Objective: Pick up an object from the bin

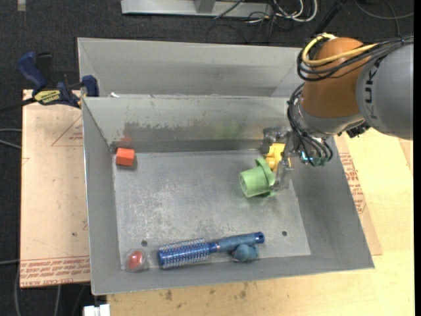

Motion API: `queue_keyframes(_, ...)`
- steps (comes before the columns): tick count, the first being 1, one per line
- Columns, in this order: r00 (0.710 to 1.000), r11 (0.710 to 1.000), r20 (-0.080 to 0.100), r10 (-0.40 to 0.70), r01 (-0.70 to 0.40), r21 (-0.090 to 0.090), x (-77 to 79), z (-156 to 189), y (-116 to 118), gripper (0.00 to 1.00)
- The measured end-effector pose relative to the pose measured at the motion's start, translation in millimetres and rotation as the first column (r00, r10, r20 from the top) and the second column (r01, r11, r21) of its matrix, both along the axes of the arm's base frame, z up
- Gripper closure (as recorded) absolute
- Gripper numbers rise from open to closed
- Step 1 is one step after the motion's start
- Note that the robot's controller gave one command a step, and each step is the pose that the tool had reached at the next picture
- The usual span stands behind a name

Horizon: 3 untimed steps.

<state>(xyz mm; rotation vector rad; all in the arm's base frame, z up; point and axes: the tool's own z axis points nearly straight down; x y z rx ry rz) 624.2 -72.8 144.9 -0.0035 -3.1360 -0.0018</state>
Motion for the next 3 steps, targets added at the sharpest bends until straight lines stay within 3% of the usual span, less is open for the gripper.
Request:
queue_keyframes(1, 0.981, 0.981, 0.015, 0.194, -0.194, -0.002, -10.0, -35, 0, 0.00)
queue_keyframes(2, 0.868, 0.868, 0.010, 0.496, -0.496, -0.001, 9.3, -75, 49, 0.00)
queue_keyframes(3, 0.869, 0.870, 0.012, 0.494, -0.494, -0.003, 10.0, -73, 48, 1.00)
